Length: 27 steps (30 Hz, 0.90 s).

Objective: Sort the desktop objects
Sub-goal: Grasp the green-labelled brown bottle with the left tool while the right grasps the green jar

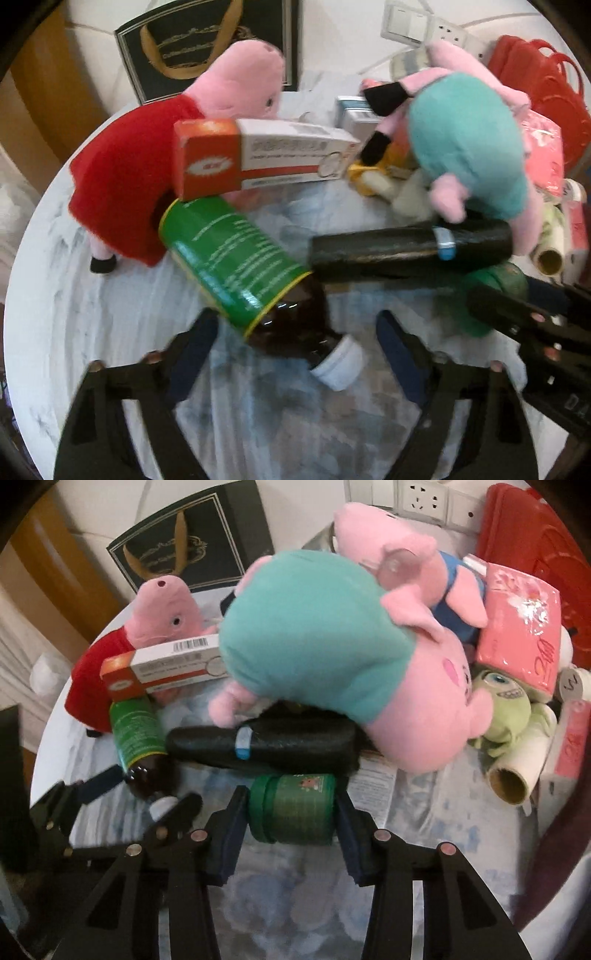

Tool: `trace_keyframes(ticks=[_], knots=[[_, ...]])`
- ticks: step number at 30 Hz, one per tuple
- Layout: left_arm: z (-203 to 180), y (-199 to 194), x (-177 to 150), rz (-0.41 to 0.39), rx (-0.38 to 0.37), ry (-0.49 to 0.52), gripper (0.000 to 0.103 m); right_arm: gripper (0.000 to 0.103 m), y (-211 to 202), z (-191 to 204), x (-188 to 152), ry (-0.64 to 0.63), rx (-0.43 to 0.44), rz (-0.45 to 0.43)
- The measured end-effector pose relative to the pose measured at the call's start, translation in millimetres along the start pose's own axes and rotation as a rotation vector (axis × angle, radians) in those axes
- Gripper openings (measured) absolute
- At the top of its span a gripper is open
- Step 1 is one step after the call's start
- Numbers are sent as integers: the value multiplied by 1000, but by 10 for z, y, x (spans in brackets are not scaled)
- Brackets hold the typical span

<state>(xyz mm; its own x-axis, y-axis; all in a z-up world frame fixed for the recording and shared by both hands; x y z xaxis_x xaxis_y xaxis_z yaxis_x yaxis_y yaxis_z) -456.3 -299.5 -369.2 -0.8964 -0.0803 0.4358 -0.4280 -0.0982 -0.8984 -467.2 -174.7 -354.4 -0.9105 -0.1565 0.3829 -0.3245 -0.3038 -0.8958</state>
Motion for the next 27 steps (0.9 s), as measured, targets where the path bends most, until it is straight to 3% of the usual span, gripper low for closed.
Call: trace_keyframes(ticks=[3,6,19,22,24,27], knots=[[105,33,-39,18,-44,-42,59,44,63,-42,-103,-15,-8,20],[177,26,-119,29,-58,-51,51,44,133,-35,-239,-27,-14,46],[268,-179,-532,74,-68,-12,51,45,28,-2,-637,-60,-12,76],[315,-213,-516,81,-63,-26,53,63,-26,-56,-632,-43,-6,60],[332,-257,-460,60,-53,-20,67,77,-71,-106,-623,-38,-7,48],[358,-287,-354,36,-54,-35,74,81,-89,-178,-640,-30,-12,49]])
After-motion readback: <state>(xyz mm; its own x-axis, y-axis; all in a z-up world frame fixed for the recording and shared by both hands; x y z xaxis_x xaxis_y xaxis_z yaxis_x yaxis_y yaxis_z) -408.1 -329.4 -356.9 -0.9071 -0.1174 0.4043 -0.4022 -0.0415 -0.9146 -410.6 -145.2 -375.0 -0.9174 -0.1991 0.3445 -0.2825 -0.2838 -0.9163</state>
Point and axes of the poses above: each gripper's, at about its wrist camera, not at the fingertips, and y roughly the way its jaws point, z to its left, x to its top, the point moved 10 cm from there along y, roughly the way its jaws point, and after that the axes turned 3 degrees about x, right-handed, at the moved point
